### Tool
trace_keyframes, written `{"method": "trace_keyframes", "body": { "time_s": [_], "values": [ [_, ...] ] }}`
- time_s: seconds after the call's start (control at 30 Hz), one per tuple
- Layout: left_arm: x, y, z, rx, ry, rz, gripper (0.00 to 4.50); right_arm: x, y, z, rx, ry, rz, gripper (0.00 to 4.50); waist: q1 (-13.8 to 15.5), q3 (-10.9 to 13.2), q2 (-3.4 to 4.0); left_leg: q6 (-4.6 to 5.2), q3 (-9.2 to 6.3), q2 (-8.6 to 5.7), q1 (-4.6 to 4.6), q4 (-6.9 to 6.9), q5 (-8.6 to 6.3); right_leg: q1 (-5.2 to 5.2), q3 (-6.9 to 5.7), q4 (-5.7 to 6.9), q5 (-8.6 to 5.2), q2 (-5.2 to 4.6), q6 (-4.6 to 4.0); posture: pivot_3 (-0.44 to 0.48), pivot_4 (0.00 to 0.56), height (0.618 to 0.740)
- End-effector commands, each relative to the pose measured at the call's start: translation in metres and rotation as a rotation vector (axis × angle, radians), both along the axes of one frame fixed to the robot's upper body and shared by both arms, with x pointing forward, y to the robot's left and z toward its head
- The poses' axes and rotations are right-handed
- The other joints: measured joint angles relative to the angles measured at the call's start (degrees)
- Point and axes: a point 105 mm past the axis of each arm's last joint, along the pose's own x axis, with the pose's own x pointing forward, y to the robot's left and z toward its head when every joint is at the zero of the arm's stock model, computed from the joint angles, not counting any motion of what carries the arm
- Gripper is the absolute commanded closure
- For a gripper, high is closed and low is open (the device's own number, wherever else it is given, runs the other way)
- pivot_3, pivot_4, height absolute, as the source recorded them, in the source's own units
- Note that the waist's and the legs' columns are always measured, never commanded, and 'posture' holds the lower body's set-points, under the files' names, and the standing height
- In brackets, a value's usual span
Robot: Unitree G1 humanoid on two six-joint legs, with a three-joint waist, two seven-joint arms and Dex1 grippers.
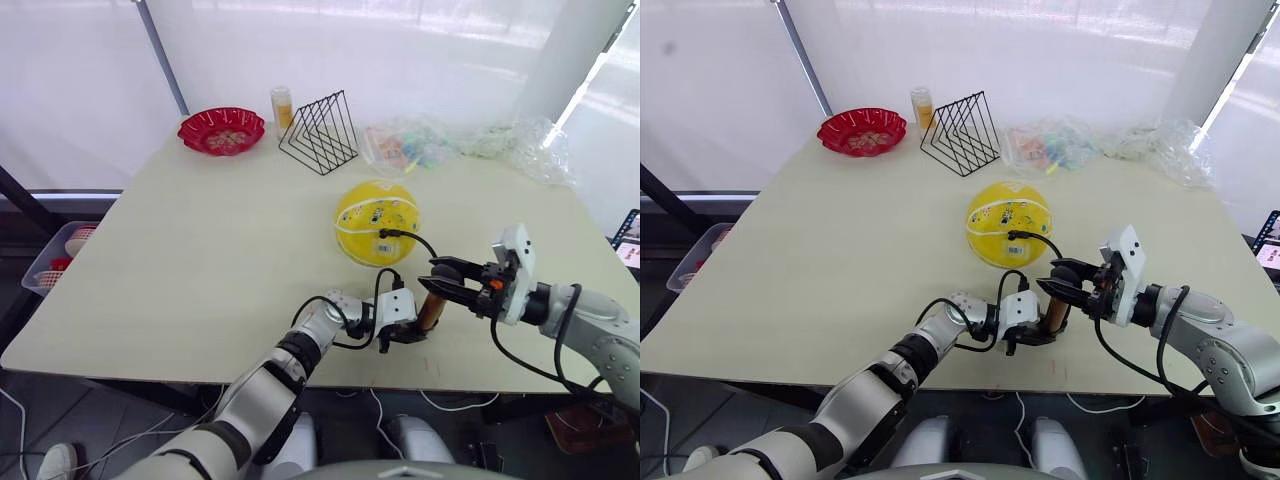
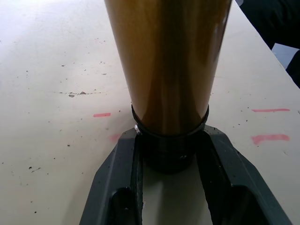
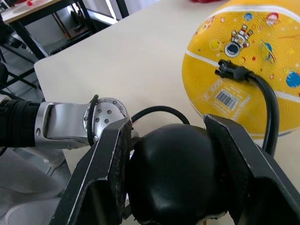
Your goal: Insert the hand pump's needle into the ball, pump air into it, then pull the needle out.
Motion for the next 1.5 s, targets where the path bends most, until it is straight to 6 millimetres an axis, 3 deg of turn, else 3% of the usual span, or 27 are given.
{"method": "trace_keyframes", "body": {
  "time_s": [0.03, 0.1, 0.23, 0.4, 0.53, 0.63, 0.77, 0.83, 1.0, 1.07, 1.2, 1.37, 1.5],
  "values": [
    [-0.032, 0.043, -0.066, 0.271, 0.173, 0.018, 3.38, 0.008, -0.016, 0.038, 0.026, -0.094, -0.028, 2.53, 0.0, 0.1, 0.15, 0.0, 0.01, 0.0, 0.0, 0.0, 0.0, 0.0, -0.01, 0.0, 0.0, -0.01, 0.0, 0.0, 0.15, 0.735],
    [-0.033, 0.044, -0.067, 0.273, 0.178, 0.017, 3.38, 0.009, -0.022, 0.077, 0.077, -0.17, -0.016, 2.53, 0.3, 0.5, 0.49, 0.0, 0.09, -0.02, -0.06, 0.01, 0.0, -0.06, -0.1, -0.03, 0.0, -0.16, 0.0, 0.0, 0.15, 0.735],
    [-0.035, 0.044, -0.068, 0.274, 0.183, 0.014, 3.38, 0.004, -0.03, 0.123, 0.118, -0.247, 0.008, 2.53, 0.4, 0.7, 0.65, 0.0, 0.09, -0.09, -0.1, 0.01, 0.0, -0.06, -0.72, -0.04, 0.02, -0.35, 0.01, 0.0, 0.15, 0.735],
    [-0.035, 0.044, -0.068, 0.274, 0.184, 0.014, 3.38, -0.002, -0.035, 0.155, 0.129, -0.294, 0.019, 2.53, 0.4, 0.8, 0.55, 0.0, -0.05, -0.07, -0.17, 0.0, 0.0, -0.06, -0.96, -0.1, 0.04, -0.69, -0.04, 0.0, 0.15, 0.735],
    [-0.035, 0.044, -0.068, 0.275, 0.184, 0.014, 3.38, -0.003, -0.034, 0.158, 0.12, -0.27, 0.017, 2.53, 0.5, 1.0, 0.55, 0.0, 0.02, -0.08, -0.23, -0.01, 0.0, -0.1, -1.43, -0.12, 0.14, -1.31, -0.19, 0.0, 0.15, 0.735],
    [-0.035, 0.044, -0.068, 0.275, 0.182, 0.013, 3.38, 0.0, -0.03, 0.134, 0.085, -0.188, 0.01, 2.53, 0.5, 1.0, 0.54, 0.01, 0.01, -0.09, -0.28, -0.01, 0.0, -0.12, -1.89, -0.13, 0.15, -1.65, -0.21, 0.0, 0.15, 0.735],
    [-0.034, 0.045, -0.068, 0.276, 0.181, 0.012, 3.38, 0.003, -0.023, 0.061, -0.008, -0.022, -0.017, 2.53, 0.6, 0.7, 0.08, 0.07, -0.14, -0.07, -0.31, -0.07, -0.06, -0.08, -2.73, -0.22, 0.14, -1.89, -0.2, 0.0, 0.15, 0.735],
    [-0.034, 0.045, -0.068, 0.276, 0.181, 0.012, 3.38, 0.002, -0.02, 0.033, -0.031, 0.022, -0.029, 2.53, 0.5, 0.6, 0.01, 0.07, -0.11, -0.06, -0.29, -0.09, -0.06, -0.07, -2.81, -0.25, 0.13, -1.97, -0.18, 0.0, 0.15, 0.735],
    [-0.034, 0.045, -0.068, 0.278, 0.182, 0.013, 3.38, -0.002, -0.01, -0.01, -0.06, 0.049, -0.032, 2.53, 0.5, 0.6, 0.14, 0.05, -0.13, -0.03, -0.18, -0.14, -0.07, 0.0, -2.99, -0.25, 0.01, -2.03, 0.02, 0.0, 0.15, 0.735],
    [-0.034, 0.046, -0.068, 0.279, 0.182, 0.012, 3.38, -0.004, -0.009, -0.012, -0.055, 0.032, -0.025, 2.53, 0.5, 0.6, 0.19, 0.05, -0.17, -0.02, -0.16, -0.14, -0.08, 0.02, -3.07, -0.25, 0.01, -2.02, 0.03, 0.0, 0.15, 0.735],
    [-0.034, 0.046, -0.068, 0.281, 0.182, 0.013, 3.38, -0.002, -0.012, 0.013, 0.0, -0.042, -0.024, 2.53, 0.5, 0.6, 0.25, 0.05, -0.17, -0.03, -0.14, -0.14, -0.08, 0.05, -3.2, -0.25, 0.01, -1.87, 0.03, 0.0, 0.15, 0.735],
    [-0.035, 0.046, -0.069, 0.283, 0.182, 0.012, 3.38, -0.004, -0.032, 0.075, 0.054, -0.149, -0.01, 2.53, 0.5, 1.2, 0.6, 0.05, -0.09, -0.07, -0.18, -0.1, -0.07, 0.04, -3.22, -0.27, 0.02, -1.91, 0.05, 0.0, 0.15, 0.735],
    [-0.035, 0.046, -0.069, 0.282, 0.183, 0.012, 3.38, -0.009, -0.039, 0.114, 0.092, -0.197, 0.006, 2.53, 0.7, 1.3, 0.41, 0.05, -0.15, -0.09, -0.21, -0.09, -0.07, 0.04, -3.32, -0.3, 0.04, -1.93, 0.09, 0.0, 0.15, 0.735]
  ]
}}
